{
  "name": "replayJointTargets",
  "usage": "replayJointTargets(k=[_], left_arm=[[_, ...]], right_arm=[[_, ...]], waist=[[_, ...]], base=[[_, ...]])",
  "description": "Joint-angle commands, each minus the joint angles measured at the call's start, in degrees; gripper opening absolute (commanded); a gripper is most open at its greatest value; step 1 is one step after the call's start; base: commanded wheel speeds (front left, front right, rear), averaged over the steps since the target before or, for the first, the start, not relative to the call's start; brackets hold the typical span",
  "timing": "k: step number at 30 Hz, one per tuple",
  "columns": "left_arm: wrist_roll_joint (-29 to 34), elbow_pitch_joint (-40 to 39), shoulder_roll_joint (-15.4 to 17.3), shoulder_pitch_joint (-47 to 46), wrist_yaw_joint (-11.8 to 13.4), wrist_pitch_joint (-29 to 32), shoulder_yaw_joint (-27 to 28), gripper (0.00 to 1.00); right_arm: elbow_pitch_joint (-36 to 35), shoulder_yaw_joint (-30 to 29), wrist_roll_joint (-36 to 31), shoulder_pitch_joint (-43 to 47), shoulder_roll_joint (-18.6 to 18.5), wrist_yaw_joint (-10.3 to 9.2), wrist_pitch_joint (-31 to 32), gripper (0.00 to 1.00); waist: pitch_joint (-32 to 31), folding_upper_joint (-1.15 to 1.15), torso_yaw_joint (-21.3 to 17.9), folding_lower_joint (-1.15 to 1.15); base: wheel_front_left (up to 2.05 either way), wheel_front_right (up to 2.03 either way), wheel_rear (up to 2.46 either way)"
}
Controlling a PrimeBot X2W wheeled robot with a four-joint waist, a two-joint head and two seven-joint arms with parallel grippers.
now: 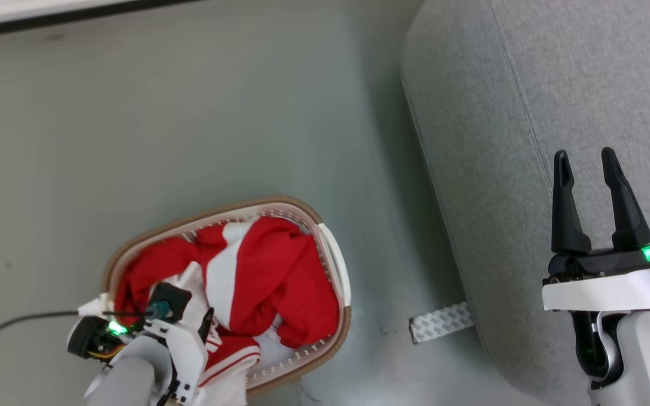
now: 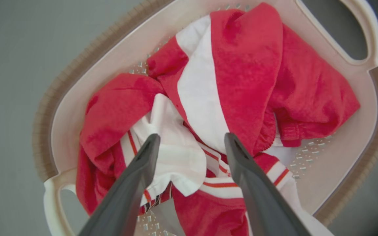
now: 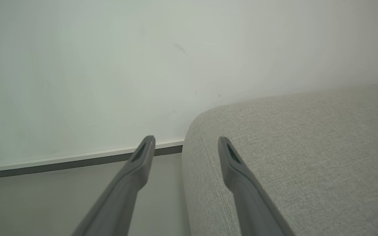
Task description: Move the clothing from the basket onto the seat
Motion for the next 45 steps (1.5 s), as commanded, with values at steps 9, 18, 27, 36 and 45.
replayJointTargets(k=[9,18,27,36,45], left_arm=[[3.0,6.3,2.2,-4.6,-0.4,5.3,-5.4,1.0],[3.9,7.8,5.3,-7.5,-0.4,14.7,-9.7,1.0],[4.3,7.9,6.2,-8.4,-0.4,18.9,-12.4,1.0],[2.4,7.9,4.6,-6.9,-0.3,15.8,-12.5,0.0],[0.0,7.3,1.0,-3.7,-0.2,10.4,-12.4,0.0]], right_arm=[[-0.5,0.8,2.5,-2.4,-0.1,-0.12,0.0,1.0],[-0.8,2.6,4.5,-3.8,-0.1,-0.12,0.0,1.0],[-0.5,3.3,5.7,-4.4,-0.1,-0.12,0.0,1.0],[0.5,2.6,4.8,-4.2,-0.1,-0.12,0.0,1.0],[1.7,1.1,2.6,-2.4,-0.1,-0.12,0.0,1.0]], waist=[[6.5,0.0,-3.6,-0.01],[11.3,0.0,-6.0,-0.01],[13.6,0.0,-7.1,-0.01],[10.9,0.0,-6.3,-0.01],[1.6,0.0,-3.2,-0.01]], base=[[0.0,0.0,0.0],[0.0,0.0,0.0],[0.0,0.0,0.0],[0.0,0.0,0.0],[0.0,0.0,0.0]])
